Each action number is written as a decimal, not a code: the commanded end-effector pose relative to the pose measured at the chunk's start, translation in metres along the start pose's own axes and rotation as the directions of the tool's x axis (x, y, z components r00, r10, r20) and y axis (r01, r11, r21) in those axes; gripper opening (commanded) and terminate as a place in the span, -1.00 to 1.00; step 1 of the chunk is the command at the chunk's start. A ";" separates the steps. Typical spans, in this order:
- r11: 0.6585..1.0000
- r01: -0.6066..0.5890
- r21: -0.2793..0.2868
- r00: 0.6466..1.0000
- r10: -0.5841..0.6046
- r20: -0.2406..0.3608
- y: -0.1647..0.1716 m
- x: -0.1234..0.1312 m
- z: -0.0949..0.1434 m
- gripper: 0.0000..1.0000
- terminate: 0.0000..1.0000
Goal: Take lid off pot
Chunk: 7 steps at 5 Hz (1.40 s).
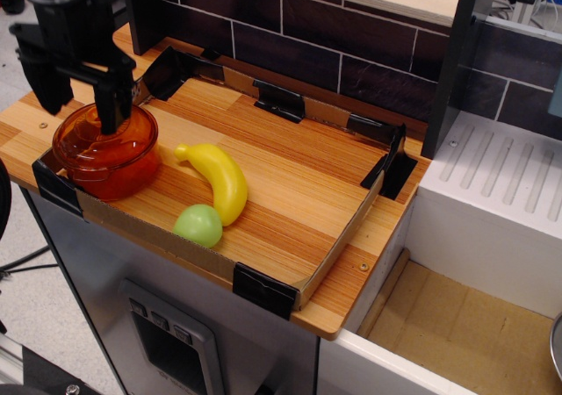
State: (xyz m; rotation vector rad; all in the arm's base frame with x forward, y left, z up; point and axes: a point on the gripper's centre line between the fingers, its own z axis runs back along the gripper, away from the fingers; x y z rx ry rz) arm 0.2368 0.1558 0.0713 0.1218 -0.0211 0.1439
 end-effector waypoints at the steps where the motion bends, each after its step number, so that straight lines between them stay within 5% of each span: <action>1: 0.999 -0.032 0.012 0.999 0.032 0.012 0.005 0.003 -0.005 1.00 -1.00; 2: 0.999 -0.038 -0.001 0.999 0.038 -0.011 0.004 0.004 -0.008 1.00 -1.00; 3: 0.994 -0.107 -0.027 0.994 0.107 -0.017 0.007 0.010 -0.006 -1.00 -1.00; 5: 0.991 -0.126 -0.051 0.992 0.125 -0.011 0.014 0.020 0.003 -1.00 -1.00; 7: 0.985 -0.173 -0.023 0.985 0.173 0.007 0.031 0.013 0.036 -1.00 -1.00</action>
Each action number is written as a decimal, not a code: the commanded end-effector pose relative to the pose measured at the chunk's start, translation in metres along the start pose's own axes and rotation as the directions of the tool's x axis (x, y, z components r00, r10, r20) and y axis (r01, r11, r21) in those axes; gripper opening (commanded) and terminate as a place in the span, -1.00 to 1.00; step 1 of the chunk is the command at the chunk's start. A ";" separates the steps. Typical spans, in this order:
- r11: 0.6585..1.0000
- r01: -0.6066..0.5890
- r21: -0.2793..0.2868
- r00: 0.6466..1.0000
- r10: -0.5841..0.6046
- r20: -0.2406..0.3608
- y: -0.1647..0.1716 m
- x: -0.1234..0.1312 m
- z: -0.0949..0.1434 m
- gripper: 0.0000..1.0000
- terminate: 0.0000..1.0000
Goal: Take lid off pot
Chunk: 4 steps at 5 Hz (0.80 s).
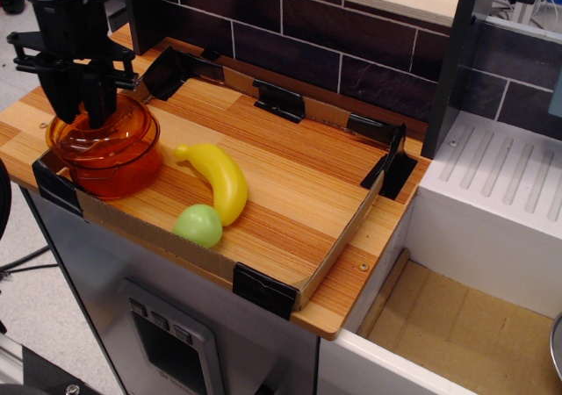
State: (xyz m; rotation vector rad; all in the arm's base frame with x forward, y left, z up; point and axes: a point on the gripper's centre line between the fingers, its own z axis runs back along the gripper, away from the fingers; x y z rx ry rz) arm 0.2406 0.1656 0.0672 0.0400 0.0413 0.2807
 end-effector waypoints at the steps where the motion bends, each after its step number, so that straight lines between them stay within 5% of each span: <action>1: 0.997 -0.077 -0.008 0.992 0.077 0.098 0.010 0.008 0.071 -1.00 -1.00; 4: 0.979 -0.183 -0.094 0.982 0.187 0.030 -0.073 0.021 0.079 -1.00 -1.00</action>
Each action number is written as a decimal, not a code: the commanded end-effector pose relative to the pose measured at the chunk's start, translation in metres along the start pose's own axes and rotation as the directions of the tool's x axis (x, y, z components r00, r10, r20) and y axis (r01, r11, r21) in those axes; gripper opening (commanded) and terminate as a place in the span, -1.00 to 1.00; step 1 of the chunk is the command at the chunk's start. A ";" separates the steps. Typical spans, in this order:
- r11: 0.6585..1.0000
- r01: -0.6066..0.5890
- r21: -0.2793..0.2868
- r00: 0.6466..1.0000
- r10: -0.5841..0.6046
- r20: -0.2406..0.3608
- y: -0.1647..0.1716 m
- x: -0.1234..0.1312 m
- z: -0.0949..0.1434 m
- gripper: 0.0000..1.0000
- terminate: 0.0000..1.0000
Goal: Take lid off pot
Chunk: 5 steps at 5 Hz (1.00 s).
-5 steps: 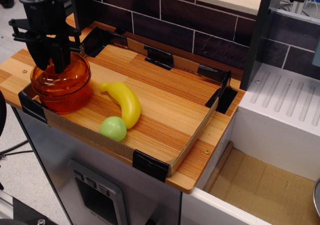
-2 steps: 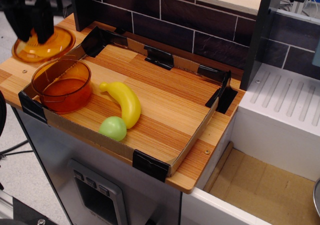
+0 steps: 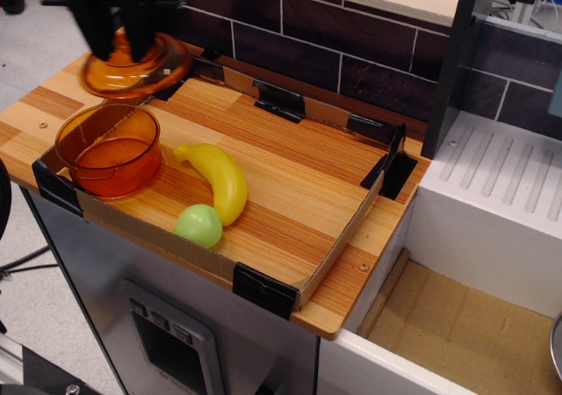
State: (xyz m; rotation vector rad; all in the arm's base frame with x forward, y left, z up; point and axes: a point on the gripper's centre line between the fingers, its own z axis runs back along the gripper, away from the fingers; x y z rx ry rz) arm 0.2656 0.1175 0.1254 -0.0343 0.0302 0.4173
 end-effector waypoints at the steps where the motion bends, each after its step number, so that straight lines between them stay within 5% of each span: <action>1: 0.999 -0.054 0.006 0.994 0.053 0.099 -0.058 0.006 0.008 -1.00 -1.00; 5: 0.996 -0.028 0.083 0.995 0.020 0.101 -0.136 0.020 -0.070 -1.00 -1.00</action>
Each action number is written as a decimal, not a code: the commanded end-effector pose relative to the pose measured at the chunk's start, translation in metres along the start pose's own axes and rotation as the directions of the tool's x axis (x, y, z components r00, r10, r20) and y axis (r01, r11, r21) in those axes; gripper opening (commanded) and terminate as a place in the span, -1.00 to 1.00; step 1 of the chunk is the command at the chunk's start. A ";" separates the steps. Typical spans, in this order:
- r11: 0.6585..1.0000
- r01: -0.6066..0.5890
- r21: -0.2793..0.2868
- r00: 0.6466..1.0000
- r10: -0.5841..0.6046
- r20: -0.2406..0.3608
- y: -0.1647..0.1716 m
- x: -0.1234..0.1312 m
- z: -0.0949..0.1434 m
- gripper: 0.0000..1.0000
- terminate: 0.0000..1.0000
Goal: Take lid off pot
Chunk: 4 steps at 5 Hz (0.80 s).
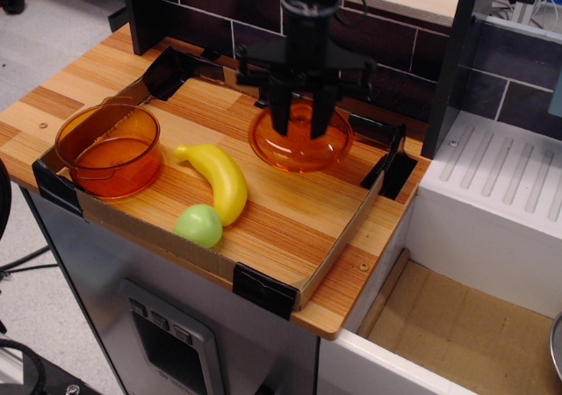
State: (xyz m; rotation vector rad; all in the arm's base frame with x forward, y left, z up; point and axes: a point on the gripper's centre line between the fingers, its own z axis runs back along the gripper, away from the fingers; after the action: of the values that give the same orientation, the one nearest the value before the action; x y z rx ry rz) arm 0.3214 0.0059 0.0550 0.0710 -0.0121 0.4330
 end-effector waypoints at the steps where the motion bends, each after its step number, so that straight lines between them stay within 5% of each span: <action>1: 1.000 -0.010 0.022 1.000 0.010 -0.001 -0.026 0.011 -0.015 -1.00 -1.00; 2: 0.999 -0.007 0.045 1.000 0.008 -0.029 -0.026 0.011 -0.017 1.00 -1.00; 4: 0.999 -0.035 0.041 0.999 0.037 -0.038 -0.011 0.016 0.004 1.00 -1.00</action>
State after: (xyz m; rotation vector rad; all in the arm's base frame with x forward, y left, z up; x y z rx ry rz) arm 0.3282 -0.0043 0.0333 0.1255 0.1222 0.4694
